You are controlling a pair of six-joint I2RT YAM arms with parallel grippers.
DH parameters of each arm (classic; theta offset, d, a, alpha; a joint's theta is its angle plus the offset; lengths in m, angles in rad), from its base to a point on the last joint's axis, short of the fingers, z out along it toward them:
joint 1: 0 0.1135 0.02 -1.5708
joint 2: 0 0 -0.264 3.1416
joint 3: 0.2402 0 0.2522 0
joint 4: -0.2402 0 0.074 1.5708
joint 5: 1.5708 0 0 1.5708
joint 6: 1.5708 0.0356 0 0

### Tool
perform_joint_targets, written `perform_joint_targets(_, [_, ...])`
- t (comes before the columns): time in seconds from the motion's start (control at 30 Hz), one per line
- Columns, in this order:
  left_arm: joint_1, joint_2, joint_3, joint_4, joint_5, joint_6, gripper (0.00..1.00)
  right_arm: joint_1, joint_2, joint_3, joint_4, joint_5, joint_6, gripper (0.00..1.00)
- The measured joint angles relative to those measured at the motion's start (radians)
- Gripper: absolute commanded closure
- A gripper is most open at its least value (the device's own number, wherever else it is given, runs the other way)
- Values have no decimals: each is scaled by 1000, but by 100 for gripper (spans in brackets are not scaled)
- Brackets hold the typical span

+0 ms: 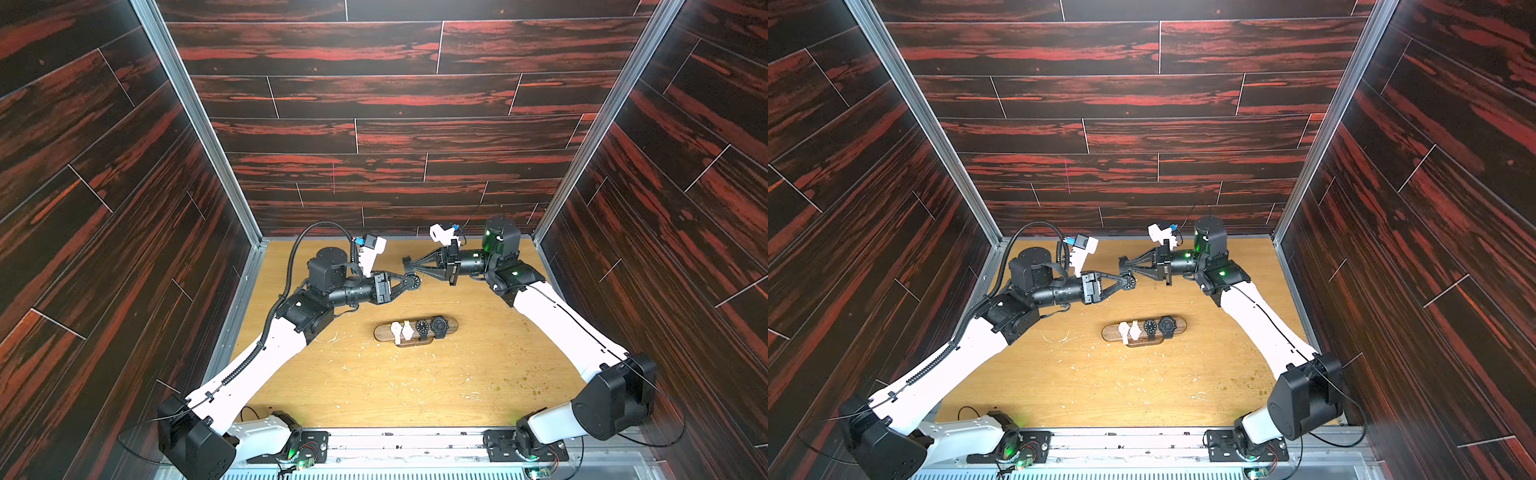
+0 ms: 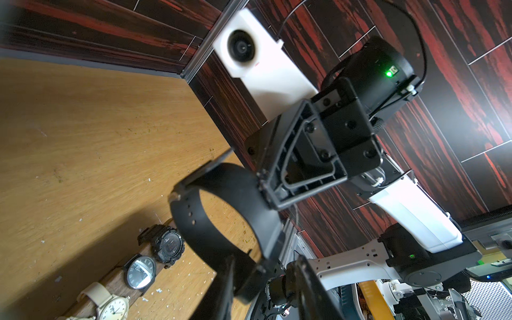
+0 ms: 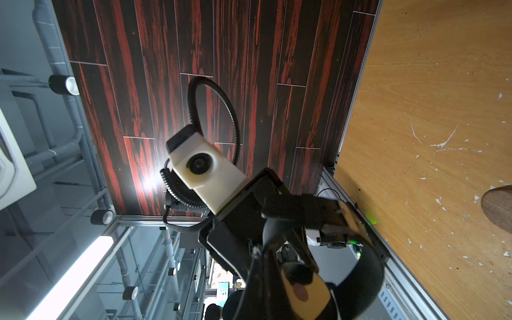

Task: Place watch on stand
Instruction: Pick up the watch at the center of the board.

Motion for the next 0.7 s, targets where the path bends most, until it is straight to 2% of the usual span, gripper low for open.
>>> perform_joint_targets(0.27, [-1, 31, 9, 32, 4, -20, 74, -4, 2, -17, 57, -5, 39, 100])
perform_joint_targets(0.53, [-2, 49, 15, 59, 10, -40, 93, -14, 7, -31, 84, -5, 61, 100])
perform_joint_targets(0.67, [-2, 50, 15, 59, 10, -42, 95, -16, 9, -40, 98, -6, 62, 100])
perform_joint_targets(0.7, [-2, 50, 15, 58, 10, -42, 95, -16, 9, -45, 104, -6, 61, 96])
